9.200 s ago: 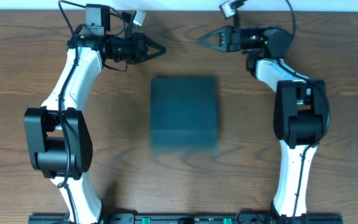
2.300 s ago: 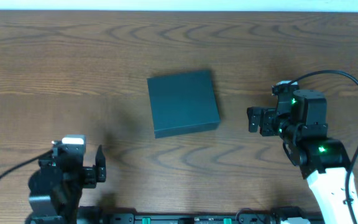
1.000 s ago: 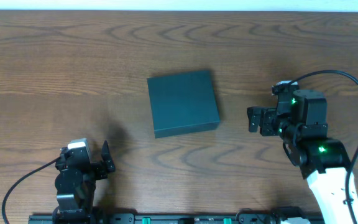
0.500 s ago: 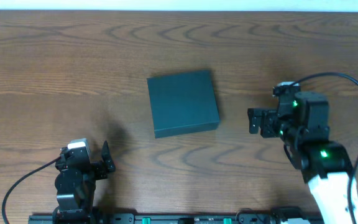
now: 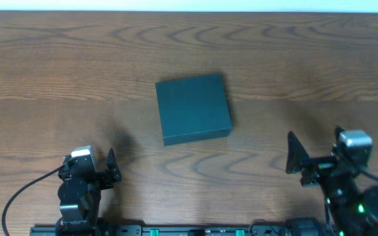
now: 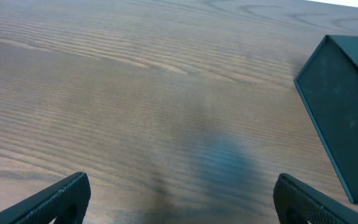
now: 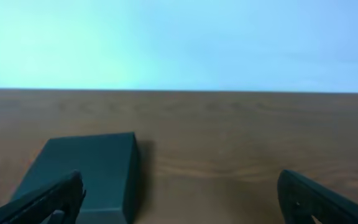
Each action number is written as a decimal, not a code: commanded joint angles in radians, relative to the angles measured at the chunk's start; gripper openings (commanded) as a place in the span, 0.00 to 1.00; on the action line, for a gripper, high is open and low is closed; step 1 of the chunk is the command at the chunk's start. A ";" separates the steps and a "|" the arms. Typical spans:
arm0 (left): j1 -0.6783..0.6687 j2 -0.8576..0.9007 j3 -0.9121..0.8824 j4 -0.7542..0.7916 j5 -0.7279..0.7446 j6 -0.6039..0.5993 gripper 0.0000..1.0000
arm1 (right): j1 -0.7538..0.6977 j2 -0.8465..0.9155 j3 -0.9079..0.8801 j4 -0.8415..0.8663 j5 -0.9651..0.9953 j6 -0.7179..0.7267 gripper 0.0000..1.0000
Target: Pack container
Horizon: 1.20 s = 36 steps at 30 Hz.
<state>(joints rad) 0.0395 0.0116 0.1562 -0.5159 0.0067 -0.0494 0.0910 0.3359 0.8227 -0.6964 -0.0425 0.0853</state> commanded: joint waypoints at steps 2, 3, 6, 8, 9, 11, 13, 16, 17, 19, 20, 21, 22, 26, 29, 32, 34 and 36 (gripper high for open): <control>0.007 -0.007 -0.016 0.005 -0.018 -0.007 0.95 | 0.007 -0.075 -0.001 -0.041 0.047 -0.024 0.99; 0.007 -0.007 -0.016 0.005 -0.018 -0.007 0.95 | 0.007 -0.092 -0.004 -0.063 0.064 -0.035 0.99; 0.007 -0.007 -0.016 0.005 -0.018 -0.007 0.95 | 0.008 -0.150 -0.045 -0.135 0.135 -0.035 0.99; 0.007 -0.007 -0.016 0.005 -0.018 -0.007 0.95 | 0.008 -0.201 -0.113 -0.132 0.149 -0.035 0.99; 0.007 -0.007 -0.016 0.005 -0.018 -0.007 0.95 | 0.008 -0.222 -0.140 -0.129 0.152 -0.035 0.99; 0.007 -0.007 -0.016 0.005 -0.018 -0.007 0.95 | 0.008 -0.267 -0.201 -0.129 0.151 -0.035 0.99; 0.007 -0.007 -0.016 0.005 -0.018 -0.007 0.95 | 0.008 -0.318 -0.273 -0.122 0.151 -0.034 0.99; 0.007 -0.007 -0.016 0.005 -0.018 -0.007 0.95 | 0.009 -0.330 -0.353 -0.105 0.143 -0.030 0.99; 0.007 -0.007 -0.016 0.005 -0.018 -0.007 0.95 | 0.009 -0.330 -0.378 -0.093 0.142 -0.030 0.99; 0.007 -0.007 -0.016 0.005 -0.018 -0.007 0.95 | 0.009 -0.330 -0.444 -0.051 0.140 -0.013 0.99; 0.007 -0.007 -0.016 0.005 -0.018 -0.007 0.95 | 0.009 -0.330 -0.483 -0.026 0.140 0.006 0.99; 0.007 -0.007 -0.016 0.005 -0.018 -0.007 0.95 | 0.009 -0.330 -0.513 -0.010 0.140 0.025 0.99; 0.007 -0.007 -0.016 0.005 -0.018 -0.007 0.95 | 0.009 -0.330 -0.544 0.005 0.140 0.045 0.99; 0.007 -0.007 -0.016 0.005 -0.018 -0.007 0.95 | 0.009 -0.330 -0.661 0.013 0.140 0.181 0.99; 0.007 -0.007 -0.016 0.005 -0.018 -0.007 0.95 | 0.009 -0.331 -0.663 0.005 0.113 0.198 0.99; 0.007 -0.007 -0.016 0.005 -0.018 -0.007 0.95 | 0.009 -0.331 -0.663 0.005 0.113 0.198 0.99; 0.007 -0.007 -0.016 0.005 -0.018 -0.007 0.95 | 0.009 -0.330 -0.663 0.005 0.113 0.198 0.99; 0.007 -0.007 -0.016 0.005 -0.018 -0.007 0.95 | 0.008 -0.330 -0.663 0.005 0.113 0.198 0.99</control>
<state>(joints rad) 0.0395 0.0109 0.1562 -0.5152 0.0067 -0.0494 0.0910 0.0120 0.1673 -0.6903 0.0753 0.2626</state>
